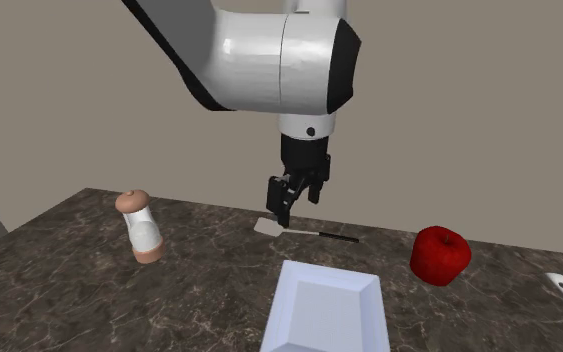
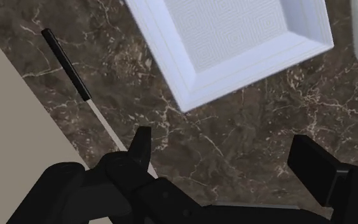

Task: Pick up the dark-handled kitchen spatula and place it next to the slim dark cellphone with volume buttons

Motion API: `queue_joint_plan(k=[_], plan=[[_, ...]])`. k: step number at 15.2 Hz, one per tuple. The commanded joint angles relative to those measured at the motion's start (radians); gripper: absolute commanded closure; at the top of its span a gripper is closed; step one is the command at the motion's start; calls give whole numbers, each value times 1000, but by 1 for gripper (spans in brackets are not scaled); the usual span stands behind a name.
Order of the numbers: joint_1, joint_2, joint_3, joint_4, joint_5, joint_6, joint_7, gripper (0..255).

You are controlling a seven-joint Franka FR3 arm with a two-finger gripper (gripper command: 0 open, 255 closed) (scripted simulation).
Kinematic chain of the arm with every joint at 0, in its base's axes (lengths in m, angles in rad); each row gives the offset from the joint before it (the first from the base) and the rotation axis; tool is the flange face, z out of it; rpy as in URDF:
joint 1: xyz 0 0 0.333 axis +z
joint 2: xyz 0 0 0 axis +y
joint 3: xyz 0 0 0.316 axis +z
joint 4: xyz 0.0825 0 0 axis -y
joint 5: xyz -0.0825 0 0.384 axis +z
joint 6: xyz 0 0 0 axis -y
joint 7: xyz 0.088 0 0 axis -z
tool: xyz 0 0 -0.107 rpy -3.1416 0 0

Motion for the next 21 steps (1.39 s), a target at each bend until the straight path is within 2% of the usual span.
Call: queue_joint_plan(k=[1, 9, 16, 21], plan=[[1, 81, -9, 54, 21, 19, -82, 0], [-45, 414, 17, 294, 103, 78, -370, 0], [-101, 682, 75, 556, 117, 79, -541, 0], [-109, 722, 82, 548, 127, 125, -547, 0]])
